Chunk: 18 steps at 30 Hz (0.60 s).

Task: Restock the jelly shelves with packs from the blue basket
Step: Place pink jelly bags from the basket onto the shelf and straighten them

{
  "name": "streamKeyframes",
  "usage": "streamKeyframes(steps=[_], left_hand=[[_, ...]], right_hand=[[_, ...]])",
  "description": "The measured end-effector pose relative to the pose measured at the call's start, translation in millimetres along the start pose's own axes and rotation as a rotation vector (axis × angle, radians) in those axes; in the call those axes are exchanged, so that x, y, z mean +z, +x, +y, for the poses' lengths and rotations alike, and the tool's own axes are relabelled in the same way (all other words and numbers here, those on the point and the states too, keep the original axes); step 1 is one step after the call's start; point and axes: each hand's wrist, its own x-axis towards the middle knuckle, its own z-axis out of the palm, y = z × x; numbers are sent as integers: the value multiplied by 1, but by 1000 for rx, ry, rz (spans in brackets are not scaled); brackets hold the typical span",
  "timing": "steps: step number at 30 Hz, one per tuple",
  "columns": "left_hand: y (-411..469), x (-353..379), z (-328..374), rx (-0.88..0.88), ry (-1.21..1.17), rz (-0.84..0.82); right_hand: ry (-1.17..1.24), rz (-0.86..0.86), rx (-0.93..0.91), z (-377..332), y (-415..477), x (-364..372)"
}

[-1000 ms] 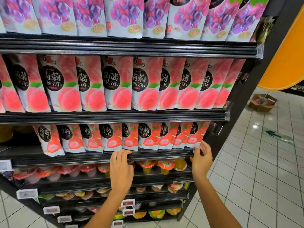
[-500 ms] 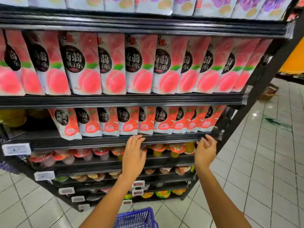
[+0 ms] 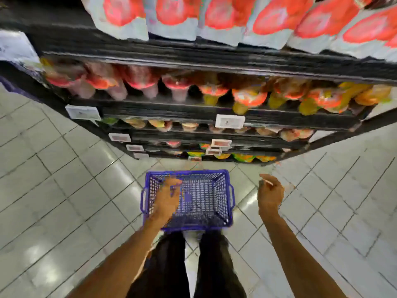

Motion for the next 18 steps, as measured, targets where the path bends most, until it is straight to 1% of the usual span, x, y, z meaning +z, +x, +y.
streamKeyframes(steps=[1,3,4,5,7,10,12,14,15,18], left_hand=[[3,-1,-27,-98,-67,16],[8,-5,-76,-386,-196,47],[11,-5,-101,-536,-233,33],[17,-4,-128,-645,-237,14],[30,-4,-183,-703,-169,42],[46,0,-253,-762,-16,155],[59,8,-297,-765,112,265],[71,12,-337,-774,196,308],[78,13,-353,-775,203,322],[99,17,-389,-810,75,293]], right_hand=[[-44,-58,40,25,-2,5],[-141,-140,143,71,4,11],[-174,-177,212,95,12,14],[-178,-210,291,119,21,19],[-256,-215,375,166,42,31],[-387,-148,388,228,70,55],[-494,-145,332,264,89,73],[-631,-177,254,300,111,88],[-669,-207,236,314,121,96],[-685,-284,248,351,141,117]])
